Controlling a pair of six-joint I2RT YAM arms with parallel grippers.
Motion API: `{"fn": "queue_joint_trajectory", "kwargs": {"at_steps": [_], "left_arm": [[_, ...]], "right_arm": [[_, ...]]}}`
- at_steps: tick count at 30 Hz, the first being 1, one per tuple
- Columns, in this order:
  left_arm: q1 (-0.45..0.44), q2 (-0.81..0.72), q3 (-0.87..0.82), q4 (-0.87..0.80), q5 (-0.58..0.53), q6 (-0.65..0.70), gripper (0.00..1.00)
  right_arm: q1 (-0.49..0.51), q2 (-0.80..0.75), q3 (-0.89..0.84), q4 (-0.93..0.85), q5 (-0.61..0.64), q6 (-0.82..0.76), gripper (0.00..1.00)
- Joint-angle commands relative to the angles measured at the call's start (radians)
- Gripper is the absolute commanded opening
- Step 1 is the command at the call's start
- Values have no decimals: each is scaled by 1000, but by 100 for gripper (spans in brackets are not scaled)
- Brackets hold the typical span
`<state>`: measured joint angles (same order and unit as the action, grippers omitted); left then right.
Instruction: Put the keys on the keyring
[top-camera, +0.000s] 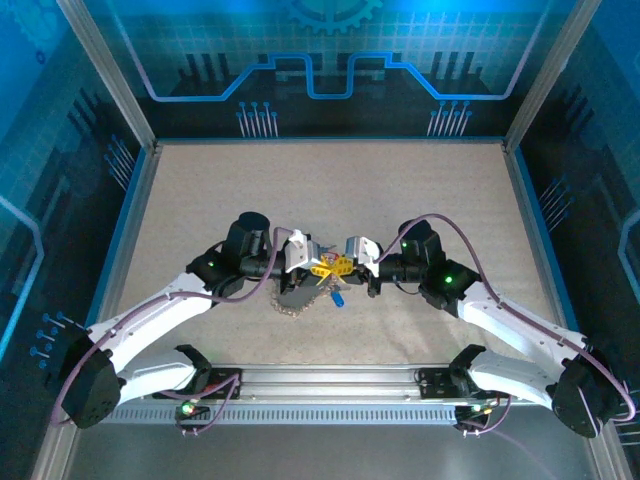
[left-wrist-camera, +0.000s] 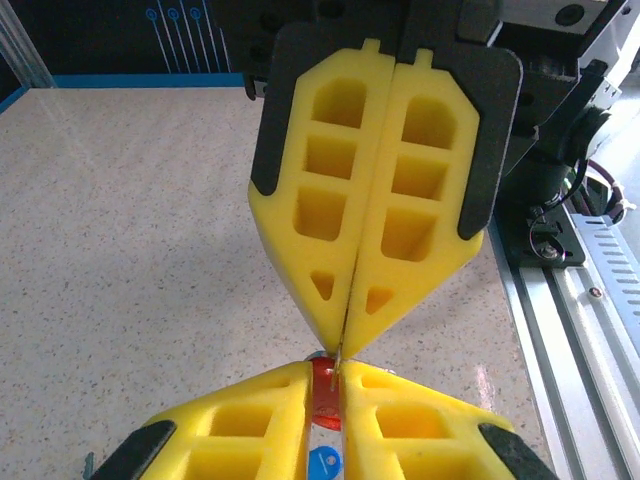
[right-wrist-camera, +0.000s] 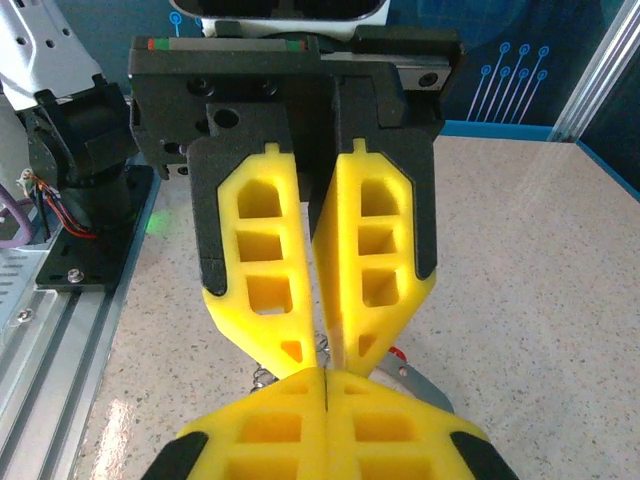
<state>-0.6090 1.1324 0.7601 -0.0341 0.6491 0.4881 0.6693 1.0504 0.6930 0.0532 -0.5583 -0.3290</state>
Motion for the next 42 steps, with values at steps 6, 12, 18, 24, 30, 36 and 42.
{"fn": "queue_joint_trajectory", "kwargs": {"at_steps": [6,12,18,24,30,36,42], "left_arm": [[-9,11,19,51,66,-32,13],[-8,-7,7,75,54,-35,0],[-9,-24,-27,125,45,-37,0],[-6,-5,-12,80,-39,-23,0],[16,-7,-11,52,-157,4,0],[76,23,13,18,-296,-11,0],[117,64,48,-18,-373,-79,0]], "right_arm": [[20,11,5,75,-34,26,0],[19,8,-1,57,-41,15,0],[17,-34,-39,66,-6,23,8],[-11,-95,-75,64,52,29,41],[-45,-124,-101,65,196,97,44],[-45,-43,-78,19,242,72,43],[-53,123,-73,50,250,-67,41]]}}
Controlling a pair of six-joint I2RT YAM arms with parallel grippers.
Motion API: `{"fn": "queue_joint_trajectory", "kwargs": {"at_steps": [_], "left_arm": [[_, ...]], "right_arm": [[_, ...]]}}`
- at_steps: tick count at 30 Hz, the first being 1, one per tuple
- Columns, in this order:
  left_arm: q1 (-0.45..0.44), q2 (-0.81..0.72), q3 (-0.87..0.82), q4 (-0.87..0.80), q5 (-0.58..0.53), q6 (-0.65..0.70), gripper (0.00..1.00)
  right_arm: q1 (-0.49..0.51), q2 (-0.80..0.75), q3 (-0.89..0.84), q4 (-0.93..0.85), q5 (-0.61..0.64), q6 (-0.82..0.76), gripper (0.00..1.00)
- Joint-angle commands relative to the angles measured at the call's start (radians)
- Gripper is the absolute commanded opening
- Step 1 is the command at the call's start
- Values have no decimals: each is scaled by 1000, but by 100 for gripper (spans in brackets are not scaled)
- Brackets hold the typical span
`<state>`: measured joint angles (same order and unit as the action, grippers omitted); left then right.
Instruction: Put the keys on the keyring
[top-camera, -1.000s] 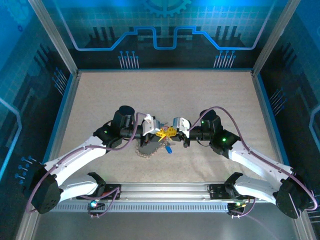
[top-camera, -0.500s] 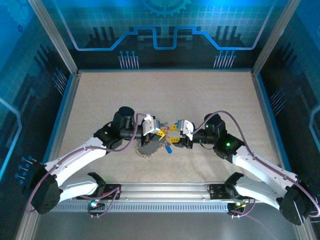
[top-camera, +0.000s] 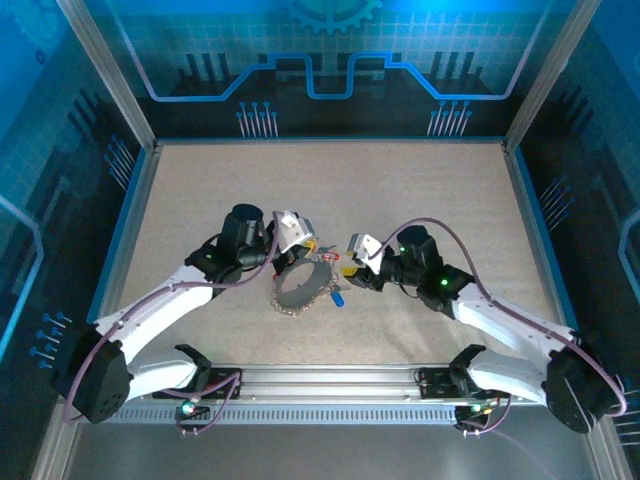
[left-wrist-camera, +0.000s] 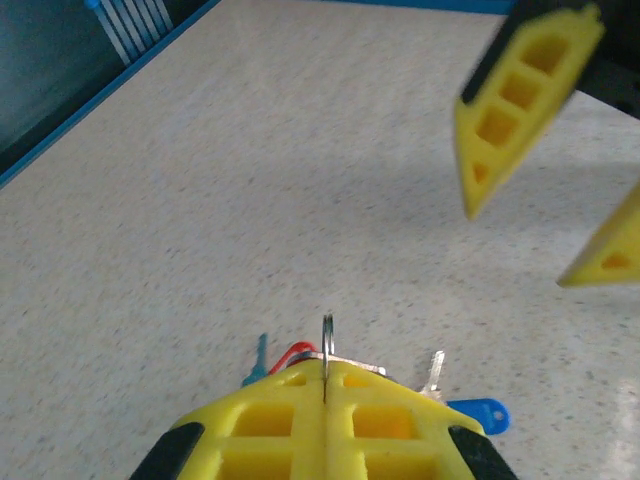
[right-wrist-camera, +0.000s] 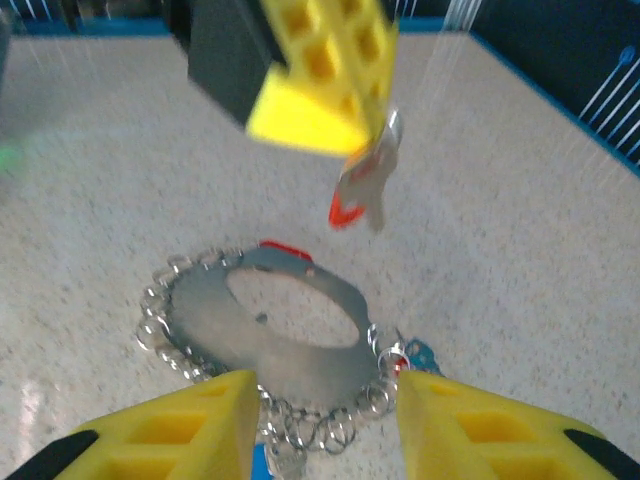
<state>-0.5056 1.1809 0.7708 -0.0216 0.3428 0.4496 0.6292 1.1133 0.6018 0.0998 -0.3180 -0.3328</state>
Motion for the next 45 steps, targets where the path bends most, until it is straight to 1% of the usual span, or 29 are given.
{"fn": "queue_joint_trajectory", "kwargs": {"at_steps": [1,5,6,7,10,13,14,16,21,23,26,28,31,34,37,39,41,45], "left_arm": [[15,19,38,-31,-79,-47,0],[17,22,34,-37,-109,-47,0],[16,22,30,-31,-116,-48,0],[18,23,28,-26,-122,-48,0],[19,20,27,-31,-137,-52,0],[23,9,19,-17,-184,-66,0],[27,6,13,-5,-206,-81,0],[41,-1,9,3,-217,-97,0],[84,-9,-1,35,-192,-142,0],[85,-7,5,31,-184,-145,0],[89,-12,0,35,-182,-145,0],[91,-12,-3,40,-186,-146,0],[92,-15,-2,39,-186,-143,0],[104,-16,-12,58,-195,-154,0],[113,-22,-14,60,-198,-161,0],[117,-26,-24,75,-204,-166,0],[120,-29,-33,90,-208,-171,0],[126,-32,-33,88,-217,-159,0]], "right_arm": [[-11,91,40,-25,-12,-78,41],[3,231,98,-88,-95,-160,42],[13,258,111,-92,-102,-169,49],[22,282,122,-95,-109,-182,49],[49,354,162,-120,-86,-194,49],[82,383,192,-161,-73,-209,47],[99,382,186,-151,-72,-212,46],[131,379,156,-94,-60,-200,46],[188,375,59,84,12,-96,42],[202,376,22,145,37,-73,41],[203,374,-2,154,64,-84,39],[207,363,-20,154,68,-152,38],[222,364,-21,125,81,-341,39],[225,369,14,88,106,-477,39],[226,414,57,73,160,-612,40],[227,472,121,-8,197,-698,41],[227,512,159,-52,211,-741,41],[229,564,217,-85,159,-770,41]]}}
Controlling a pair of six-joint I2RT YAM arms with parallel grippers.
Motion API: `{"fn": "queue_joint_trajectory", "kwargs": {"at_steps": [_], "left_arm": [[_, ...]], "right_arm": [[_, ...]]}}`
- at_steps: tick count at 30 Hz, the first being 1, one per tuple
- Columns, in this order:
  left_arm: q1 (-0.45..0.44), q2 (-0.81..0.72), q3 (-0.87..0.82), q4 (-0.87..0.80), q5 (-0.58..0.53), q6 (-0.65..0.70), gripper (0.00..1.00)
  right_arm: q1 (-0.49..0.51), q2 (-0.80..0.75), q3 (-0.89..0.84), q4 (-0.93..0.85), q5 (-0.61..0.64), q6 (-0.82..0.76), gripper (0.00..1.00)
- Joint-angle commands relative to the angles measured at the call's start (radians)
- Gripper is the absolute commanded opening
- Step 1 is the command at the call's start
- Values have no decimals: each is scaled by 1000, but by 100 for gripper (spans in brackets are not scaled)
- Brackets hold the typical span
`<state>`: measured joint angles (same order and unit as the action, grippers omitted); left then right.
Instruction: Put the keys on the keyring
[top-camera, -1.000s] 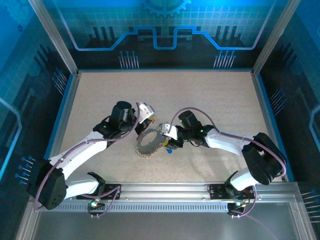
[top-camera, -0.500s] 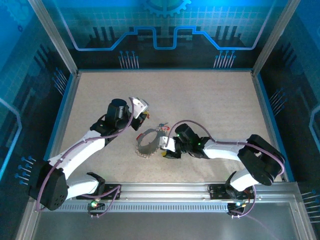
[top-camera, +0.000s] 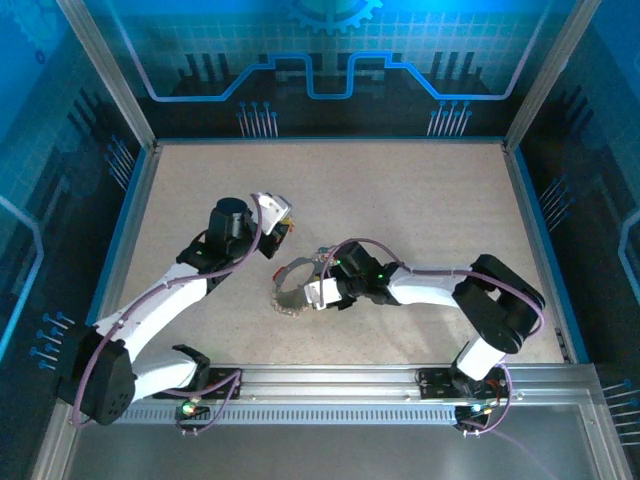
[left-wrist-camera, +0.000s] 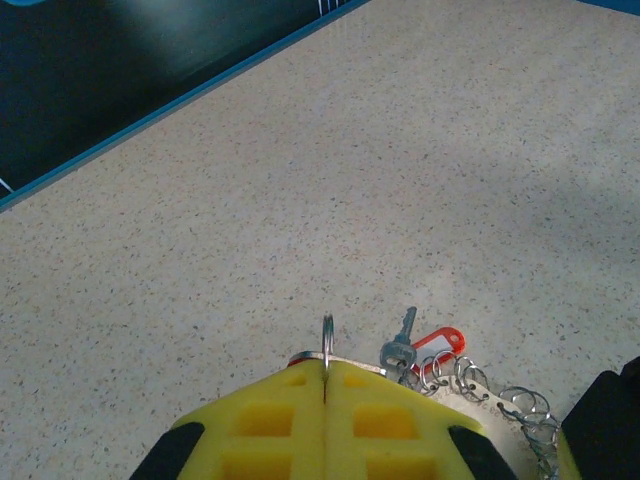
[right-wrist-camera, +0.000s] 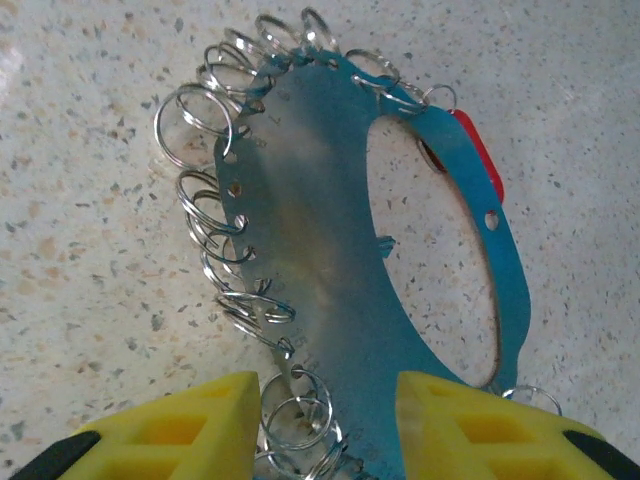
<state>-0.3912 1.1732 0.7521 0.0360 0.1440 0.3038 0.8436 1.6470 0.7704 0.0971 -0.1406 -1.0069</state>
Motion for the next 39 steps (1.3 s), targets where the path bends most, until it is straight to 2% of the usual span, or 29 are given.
{"fn": "queue_joint_trajectory", "kwargs": {"at_steps": [1,6,8,12,15,24,32,39], "left_arm": [[14,-26,-16,32,-18,-14,0],[15,-41,-13,27,-7,-11,0],[15,-47,-21,34,-14,-9,0],[15,-46,-17,30,-9,-5,0],[16,-47,-18,32,-12,-4,0],[18,-47,-17,28,-11,8,0],[20,-51,-15,24,-12,14,0],[22,-59,-14,21,-9,28,0]], "right_arm": [[18,42,64,-102,-18,-100,41],[20,94,100,-164,-27,-140,39],[19,110,139,-233,-29,-152,32],[17,139,164,-274,-46,-168,30],[18,145,179,-301,-61,-167,25],[14,124,137,-219,-96,-157,16],[12,105,116,-177,-111,-146,4],[11,106,125,-227,-166,-153,4]]}}
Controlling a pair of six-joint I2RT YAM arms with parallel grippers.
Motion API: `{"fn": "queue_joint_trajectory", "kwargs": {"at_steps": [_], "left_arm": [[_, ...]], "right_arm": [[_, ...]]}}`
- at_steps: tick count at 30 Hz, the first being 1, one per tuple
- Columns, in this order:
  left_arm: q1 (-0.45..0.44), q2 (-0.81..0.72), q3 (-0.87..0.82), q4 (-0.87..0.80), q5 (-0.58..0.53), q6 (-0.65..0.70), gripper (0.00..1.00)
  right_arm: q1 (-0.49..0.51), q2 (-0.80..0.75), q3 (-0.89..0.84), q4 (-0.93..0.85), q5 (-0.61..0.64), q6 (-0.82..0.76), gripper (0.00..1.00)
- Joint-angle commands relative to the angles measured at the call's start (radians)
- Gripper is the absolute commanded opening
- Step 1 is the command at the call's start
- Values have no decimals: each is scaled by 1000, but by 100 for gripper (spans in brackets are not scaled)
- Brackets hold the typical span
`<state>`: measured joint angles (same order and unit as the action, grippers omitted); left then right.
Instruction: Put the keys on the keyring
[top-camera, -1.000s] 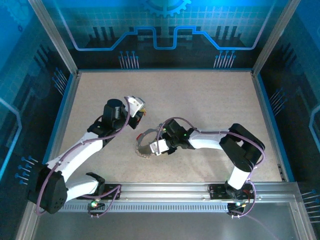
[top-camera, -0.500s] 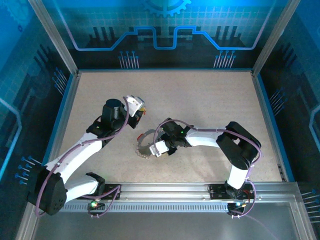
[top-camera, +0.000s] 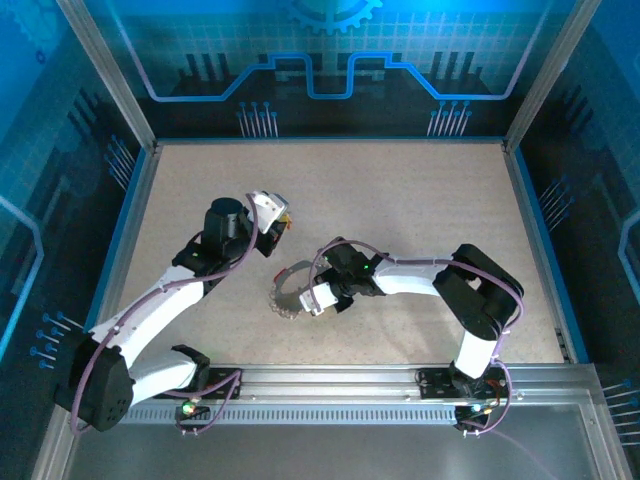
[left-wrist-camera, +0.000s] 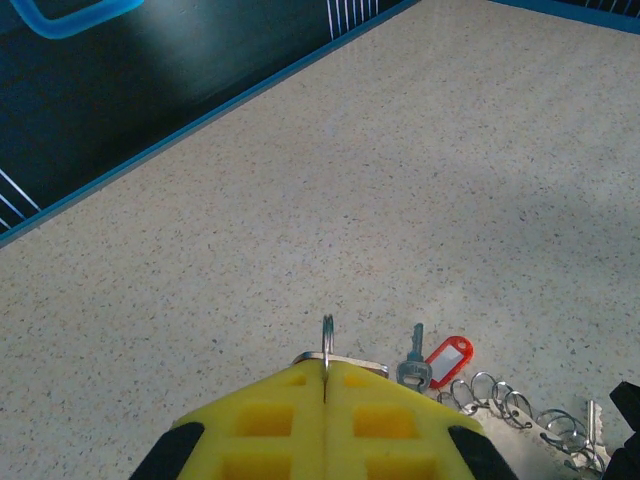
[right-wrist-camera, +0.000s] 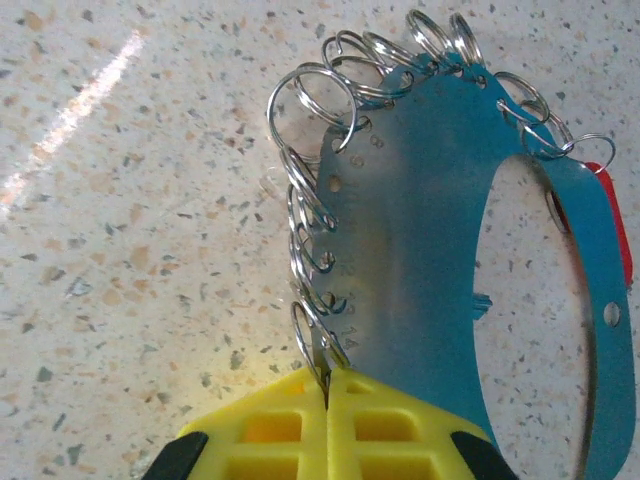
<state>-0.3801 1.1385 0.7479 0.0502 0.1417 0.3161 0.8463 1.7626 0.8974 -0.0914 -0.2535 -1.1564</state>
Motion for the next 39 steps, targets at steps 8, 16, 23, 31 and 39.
{"fn": "queue_joint_trajectory", "kwargs": {"at_steps": [8,16,23,31,39], "left_arm": [[12,-26,-15,8,-12,21,0],[12,-25,-13,5,-7,18,0],[12,-27,-11,2,-7,19,0],[12,-32,-10,-1,-5,20,0],[12,-36,-12,1,-9,23,0]], "right_arm": [[15,-2,14,-111,-67,-81,11],[16,-21,14,-126,-69,-110,18],[16,-54,36,-183,-79,-119,17],[18,-34,-8,-103,-65,-130,15],[28,-22,-8,-97,-57,-142,16]]}}
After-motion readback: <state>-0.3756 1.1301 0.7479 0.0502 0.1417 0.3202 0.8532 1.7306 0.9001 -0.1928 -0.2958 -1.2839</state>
